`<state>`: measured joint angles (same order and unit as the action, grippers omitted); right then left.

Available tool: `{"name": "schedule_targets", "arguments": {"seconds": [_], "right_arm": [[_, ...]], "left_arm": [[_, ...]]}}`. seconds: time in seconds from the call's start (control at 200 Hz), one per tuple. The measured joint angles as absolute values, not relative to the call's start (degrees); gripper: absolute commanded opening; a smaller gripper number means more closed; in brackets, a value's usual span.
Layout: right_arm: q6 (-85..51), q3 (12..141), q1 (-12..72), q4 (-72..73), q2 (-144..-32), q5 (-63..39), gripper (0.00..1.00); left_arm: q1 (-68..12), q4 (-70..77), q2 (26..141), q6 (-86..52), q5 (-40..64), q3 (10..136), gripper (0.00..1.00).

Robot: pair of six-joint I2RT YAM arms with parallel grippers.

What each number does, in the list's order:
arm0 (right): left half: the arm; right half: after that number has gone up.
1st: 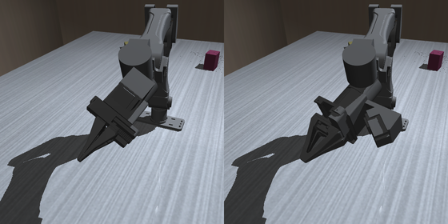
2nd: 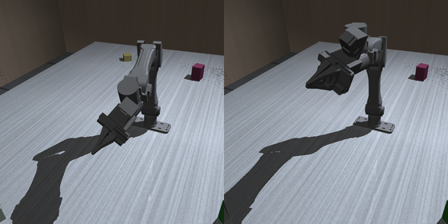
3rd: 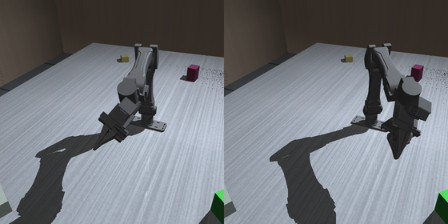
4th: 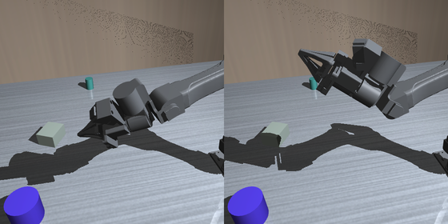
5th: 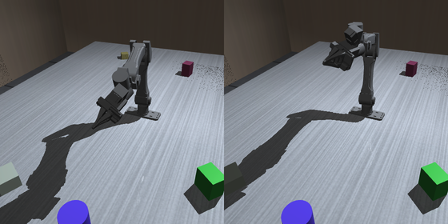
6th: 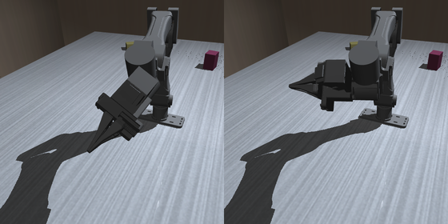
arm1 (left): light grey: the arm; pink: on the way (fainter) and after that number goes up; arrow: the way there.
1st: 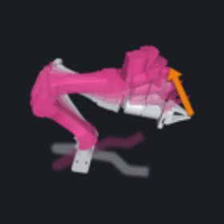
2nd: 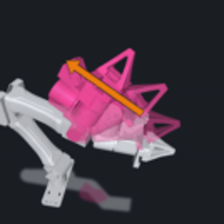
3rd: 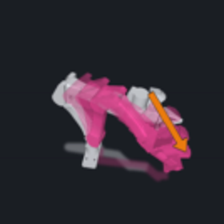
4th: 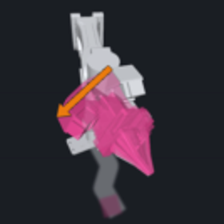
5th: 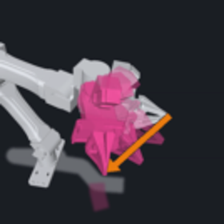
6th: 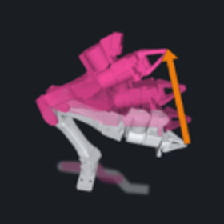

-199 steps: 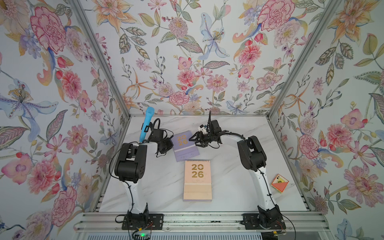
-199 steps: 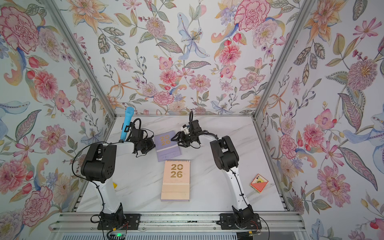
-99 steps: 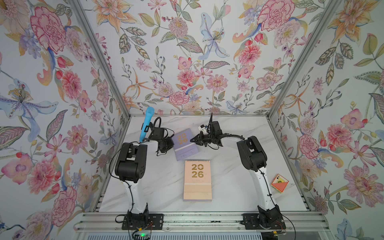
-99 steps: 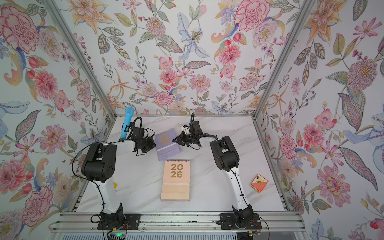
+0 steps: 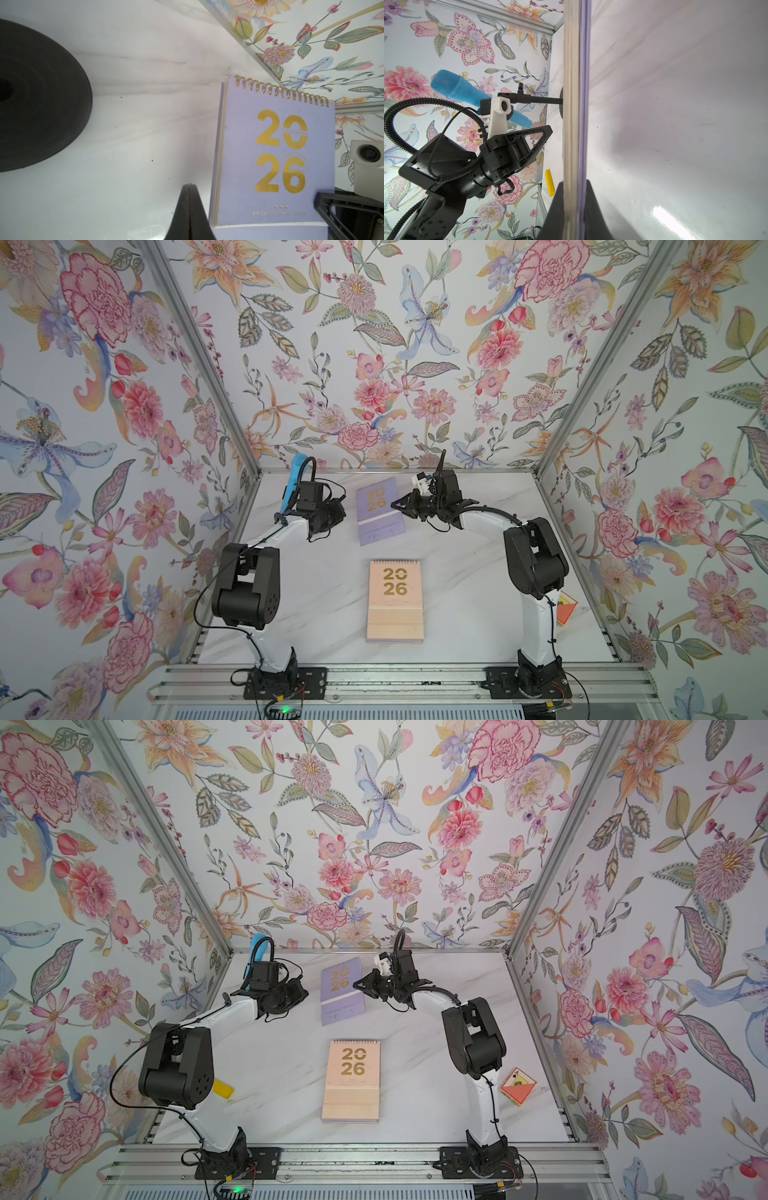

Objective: Stack the calendars
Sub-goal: Pick up the calendar at the center of the board, then place the calendar at the calendar.

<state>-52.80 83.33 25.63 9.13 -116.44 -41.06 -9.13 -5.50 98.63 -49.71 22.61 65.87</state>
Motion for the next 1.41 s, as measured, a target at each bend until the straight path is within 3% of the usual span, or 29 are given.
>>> {"name": "schedule_targets", "arguments": {"seconds": [0.405, 0.861, 1.126, 1.406], "right_arm": [[-53.41, 62.41, 27.14, 8.86, -91.53, -33.23, 0.02], [-57.36, 38.26, 38.24, 7.11, -67.13, -22.52, 0.02], [-62.0, 28.67, 44.95, 9.47, -59.35, -18.31, 0.02], [-65.93, 23.7, 49.25, 15.86, -60.07, -15.9, 0.02]], "left_arm": [[-13.19, -3.79, 83.83, -50.98, 21.52, 54.98, 0.0], [-20.53, 0.45, 75.42, -54.06, 20.27, 41.19, 0.0], [-26.39, 2.72, 72.75, -56.49, 18.65, 34.41, 0.0], [-29.67, 3.51, 70.74, -58.26, 16.4, 30.89, 0.0]]}}
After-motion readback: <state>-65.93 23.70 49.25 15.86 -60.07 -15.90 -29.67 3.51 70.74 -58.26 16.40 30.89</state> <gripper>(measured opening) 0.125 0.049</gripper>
